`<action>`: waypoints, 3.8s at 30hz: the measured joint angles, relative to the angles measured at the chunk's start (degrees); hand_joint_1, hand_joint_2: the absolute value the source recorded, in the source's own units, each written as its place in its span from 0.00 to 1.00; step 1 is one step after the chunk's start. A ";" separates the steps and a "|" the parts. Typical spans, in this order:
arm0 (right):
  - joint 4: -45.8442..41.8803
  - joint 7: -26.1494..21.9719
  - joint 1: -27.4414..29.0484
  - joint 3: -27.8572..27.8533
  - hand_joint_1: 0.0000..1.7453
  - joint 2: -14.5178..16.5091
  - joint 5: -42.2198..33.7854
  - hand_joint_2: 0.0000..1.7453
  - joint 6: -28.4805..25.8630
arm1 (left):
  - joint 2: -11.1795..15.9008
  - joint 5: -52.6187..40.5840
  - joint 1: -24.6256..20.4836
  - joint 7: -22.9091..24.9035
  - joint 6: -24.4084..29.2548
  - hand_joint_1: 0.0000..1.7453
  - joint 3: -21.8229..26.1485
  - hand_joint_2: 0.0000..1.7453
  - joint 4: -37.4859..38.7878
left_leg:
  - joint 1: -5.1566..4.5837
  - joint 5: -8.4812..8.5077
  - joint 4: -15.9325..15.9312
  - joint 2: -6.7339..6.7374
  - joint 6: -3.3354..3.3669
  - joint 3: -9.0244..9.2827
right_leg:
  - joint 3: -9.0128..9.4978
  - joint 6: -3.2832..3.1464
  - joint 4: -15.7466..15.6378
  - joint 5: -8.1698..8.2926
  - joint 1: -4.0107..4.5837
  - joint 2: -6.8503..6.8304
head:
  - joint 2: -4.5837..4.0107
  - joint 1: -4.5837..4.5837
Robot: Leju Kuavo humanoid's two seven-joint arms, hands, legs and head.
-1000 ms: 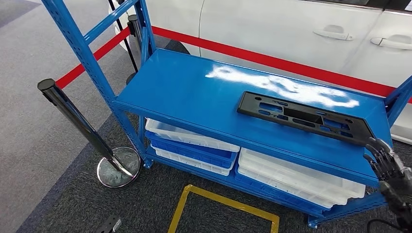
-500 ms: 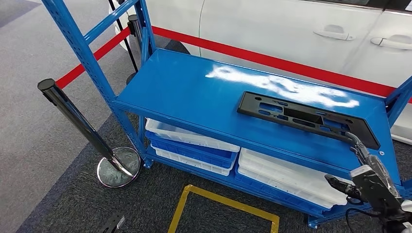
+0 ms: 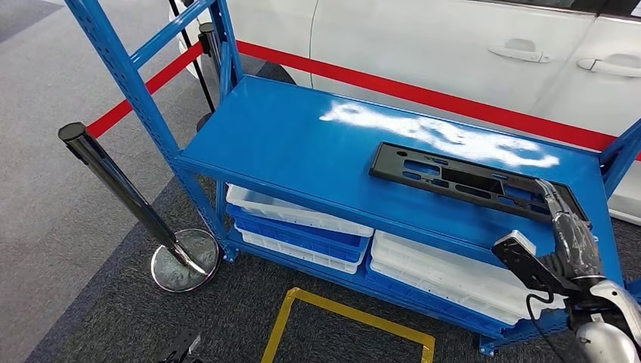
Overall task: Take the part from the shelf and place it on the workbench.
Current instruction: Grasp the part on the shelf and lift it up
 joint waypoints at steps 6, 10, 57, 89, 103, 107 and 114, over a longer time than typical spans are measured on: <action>2.82 3.06 -3.84 4.61 0.00 0.32 9.34 1.00 -6.04 | 0.48 -1.54 -1.31 -0.13 0.42 0.00 -0.63 0.00 2.40 | 0.00 0.00 0.00 0.00 0.00 0.00 | 0.00 0.00 0.01 0.00 0.00 0.00 | 0.00 -0.01; 4.92 5.05 -6.21 7.65 0.00 0.83 15.54 1.00 -10.18 | 0.77 -2.56 -2.19 -0.13 0.84 0.00 -0.87 0.00 3.84 | 0.00 0.01 0.00 -0.01 -0.01 0.00 | 0.00 0.00 0.01 0.00 0.00 0.00 | -0.01 -0.01; 15.70 14.50 -14.71 26.83 0.00 5.27 42.59 1.00 -26.13 | 2.78 -7.57 -5.93 -0.96 2.09 0.00 -2.21 0.00 11.26 | 0.01 0.06 0.01 -0.06 -0.03 0.01 | -0.01 0.00 0.06 0.00 0.01 -0.03 | 0.00 -0.01; 16.72 14.41 -13.44 27.45 0.00 5.21 42.67 1.00 -23.23 | 3.13 -8.02 -6.13 -1.38 1.98 0.00 -2.27 0.00 11.78 | 1.59 -4.13 14.93 1.72 -1.80 -8.34 | -3.28 0.86 1.81 1.44 -1.54 -2.82 | -0.02 0.13; 20.13 14.04 -14.97 31.08 0.00 4.37 42.76 1.00 -17.90 | 3.29 -7.93 -6.25 -2.00 2.46 0.00 -2.13 0.00 11.90 | 0.03 2.38 1.29 1.16 -0.51 -4.07 | -2.49 1.20 1.22 0.85 -0.94 -2.67 | -0.01 0.51; 21.07 13.68 -15.92 32.44 0.00 4.40 42.76 1.00 -16.55 | 3.26 -7.97 -6.27 -2.48 2.46 0.00 -2.10 0.00 11.91 | 0.01 2.40 1.33 1.16 -0.38 -4.07 | -2.41 1.36 1.09 0.95 -0.97 -2.68 | -0.02 0.51; 21.89 13.63 -16.68 34.36 0.00 4.59 42.73 1.00 -15.74 | 3.23 -7.97 -6.29 -2.57 2.44 0.00 -2.07 0.00 11.90 | 0.01 2.43 1.37 1.16 -0.34 -4.06 | -2.39 1.51 1.06 1.04 -0.97 -2.68 | -0.01 0.50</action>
